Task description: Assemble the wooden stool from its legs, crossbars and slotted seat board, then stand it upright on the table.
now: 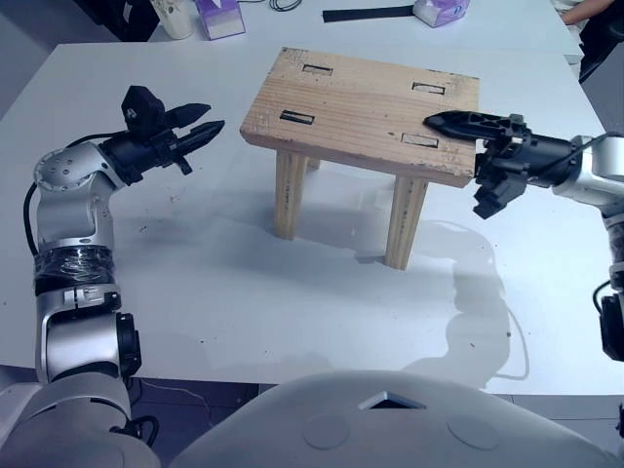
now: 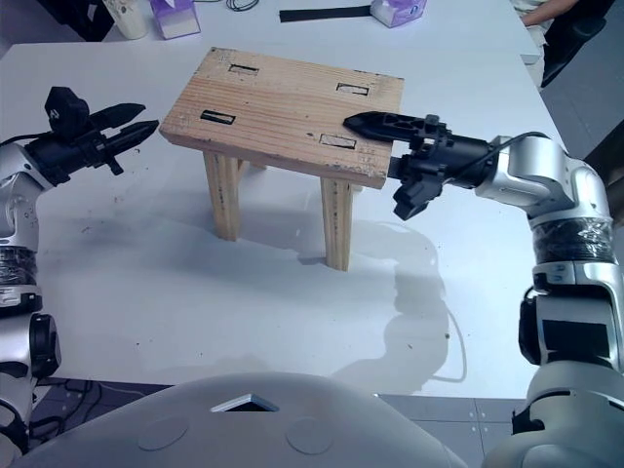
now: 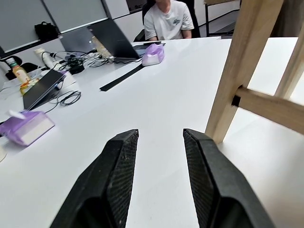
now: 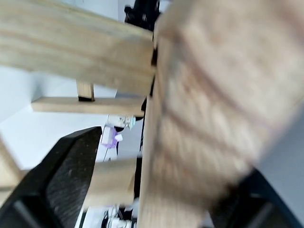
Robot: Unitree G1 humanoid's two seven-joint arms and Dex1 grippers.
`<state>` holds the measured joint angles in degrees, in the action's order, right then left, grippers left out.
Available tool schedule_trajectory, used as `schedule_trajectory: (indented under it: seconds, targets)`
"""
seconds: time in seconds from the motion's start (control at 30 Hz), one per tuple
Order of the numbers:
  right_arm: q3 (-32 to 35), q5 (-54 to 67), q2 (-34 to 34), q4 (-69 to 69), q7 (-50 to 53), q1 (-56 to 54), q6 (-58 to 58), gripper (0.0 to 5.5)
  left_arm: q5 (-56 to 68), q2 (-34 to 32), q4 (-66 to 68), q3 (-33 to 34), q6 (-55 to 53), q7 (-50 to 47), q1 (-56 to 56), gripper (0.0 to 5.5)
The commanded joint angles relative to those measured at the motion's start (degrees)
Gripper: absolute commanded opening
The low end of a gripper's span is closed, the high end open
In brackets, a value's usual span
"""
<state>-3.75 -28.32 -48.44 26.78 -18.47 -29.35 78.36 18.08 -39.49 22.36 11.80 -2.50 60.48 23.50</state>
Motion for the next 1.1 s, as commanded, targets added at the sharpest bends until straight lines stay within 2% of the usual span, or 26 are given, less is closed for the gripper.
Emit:
schedule_trajectory:
  seconds: [0.03,0.13,0.2,0.33,0.43,0.57,0.7,0.93,1.1]
  targets:
    - [3.6,4.1,-1.9,1.2,2.8,3.9,-3.0,3.27,0.5,-0.6,-0.7,1.5,0.7,-1.2,-2.1,1.75]
    - [6.3,8.8,-1.6,0.8,4.5,8.7,-8.1,3.27,1.2,0.1,-0.9,3.2,0.4,-4.0,-2.9,1.75]
    - [8.5,15.8,0.0,0.6,4.8,13.2,-15.8,3.27,2.7,1.4,-2.9,5.2,-1.3,-7.8,-4.0,1.75]
    - [13.1,32.5,10.9,1.5,6.2,19.1,-41.9,3.27,3.0,7.2,-11.7,9.1,-1.4,-19.6,-10.8,1.75]
    - [11.9,37.2,22.6,-1.2,11.4,22.6,-52.6,3.27,-2.3,16.5,-16.4,6.6,3.4,-30.4,-18.1,1.75]
    - [10.3,35.3,31.3,-2.0,16.7,22.5,-55.4,3.27,-7.6,26.1,-18.0,1.4,7.1,-39.5,-24.6,1.75]
    - [9.1,31.4,35.6,0.8,20.0,21.3,-54.6,3.27,-9.5,30.1,-14.2,-0.3,10.7,-43.2,-23.9,1.75]
    - [7.5,26.4,38.0,7.2,22.2,17.9,-50.6,3.27,-9.0,31.2,-5.0,-1.0,19.0,-43.3,-17.1,1.75]
    - [7.3,25.1,38.8,11.2,22.6,14.8,-49.0,3.27,-7.9,31.7,0.2,-0.8,20.5,-43.4,-13.7,1.75]
